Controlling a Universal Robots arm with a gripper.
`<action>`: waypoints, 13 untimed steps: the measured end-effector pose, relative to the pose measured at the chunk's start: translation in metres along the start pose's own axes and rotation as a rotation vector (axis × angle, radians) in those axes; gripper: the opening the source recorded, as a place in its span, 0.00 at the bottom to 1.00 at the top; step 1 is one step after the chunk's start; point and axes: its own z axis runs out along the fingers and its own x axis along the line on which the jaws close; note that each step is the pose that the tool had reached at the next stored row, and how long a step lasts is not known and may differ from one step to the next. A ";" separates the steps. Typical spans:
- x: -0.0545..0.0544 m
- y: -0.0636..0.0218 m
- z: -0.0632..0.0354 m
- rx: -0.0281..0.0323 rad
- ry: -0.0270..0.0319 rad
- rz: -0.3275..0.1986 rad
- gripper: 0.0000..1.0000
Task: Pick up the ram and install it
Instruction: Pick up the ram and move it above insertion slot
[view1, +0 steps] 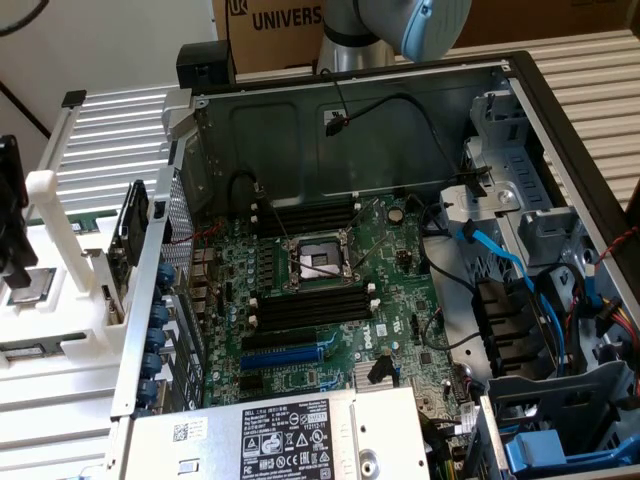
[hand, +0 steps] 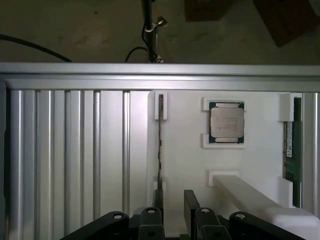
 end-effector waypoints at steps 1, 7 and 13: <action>0.000 0.0000 0.0008 -0.0001 0.0001 0.000 0.31; 0.002 -0.0001 0.0048 -0.0004 0.0001 0.000 0.31; 0.002 0.0004 0.0130 -0.0023 0.0006 0.000 0.31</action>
